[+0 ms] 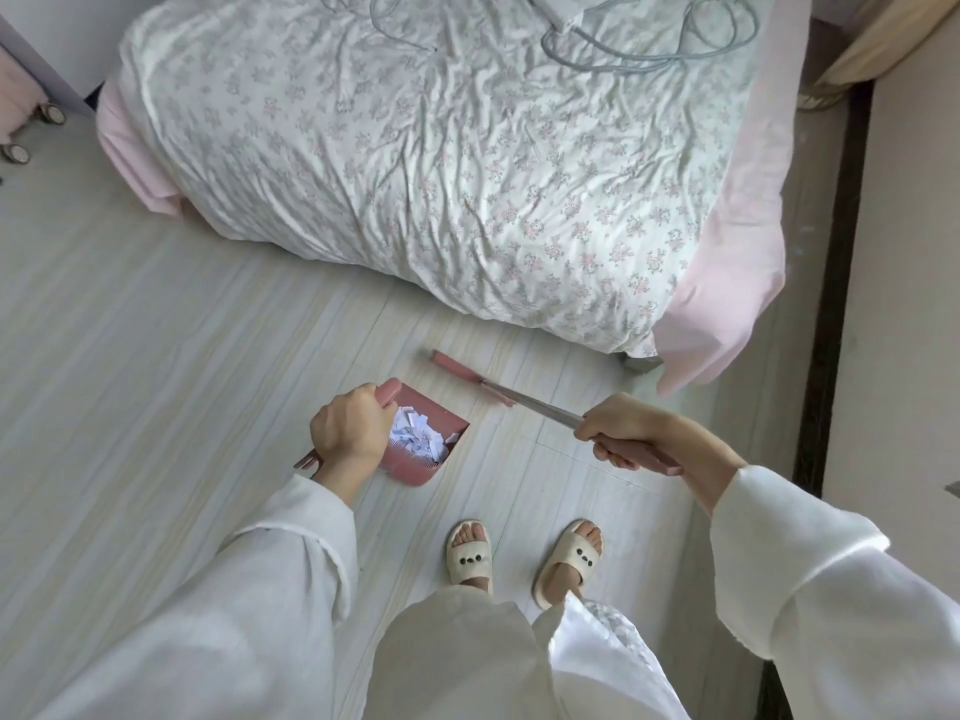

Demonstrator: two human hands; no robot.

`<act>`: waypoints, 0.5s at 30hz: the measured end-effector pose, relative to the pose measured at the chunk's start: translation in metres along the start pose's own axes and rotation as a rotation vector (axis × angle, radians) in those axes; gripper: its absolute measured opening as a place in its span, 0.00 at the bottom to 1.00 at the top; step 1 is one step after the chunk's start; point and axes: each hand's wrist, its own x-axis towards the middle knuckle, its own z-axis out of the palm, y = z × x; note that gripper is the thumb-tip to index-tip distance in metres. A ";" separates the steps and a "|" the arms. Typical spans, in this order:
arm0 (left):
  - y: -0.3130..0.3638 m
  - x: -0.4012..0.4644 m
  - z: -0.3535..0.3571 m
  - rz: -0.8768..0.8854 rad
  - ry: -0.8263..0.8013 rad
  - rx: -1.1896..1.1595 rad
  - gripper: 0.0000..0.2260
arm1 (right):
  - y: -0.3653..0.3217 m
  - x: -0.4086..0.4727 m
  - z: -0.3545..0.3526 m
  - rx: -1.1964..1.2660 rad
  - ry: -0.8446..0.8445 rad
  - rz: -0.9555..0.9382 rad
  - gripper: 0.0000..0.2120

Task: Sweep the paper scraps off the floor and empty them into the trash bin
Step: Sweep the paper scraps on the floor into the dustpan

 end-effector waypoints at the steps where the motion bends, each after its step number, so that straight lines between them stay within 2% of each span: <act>1: 0.004 -0.002 0.001 0.024 -0.008 0.002 0.10 | 0.004 -0.003 -0.005 0.008 0.010 0.010 0.05; 10: 0.113 -0.020 0.000 0.394 -0.099 0.087 0.10 | 0.091 -0.051 -0.047 0.260 0.119 0.152 0.05; 15: 0.189 -0.039 0.002 0.524 -0.147 0.102 0.10 | 0.157 -0.071 -0.075 0.471 0.216 0.222 0.03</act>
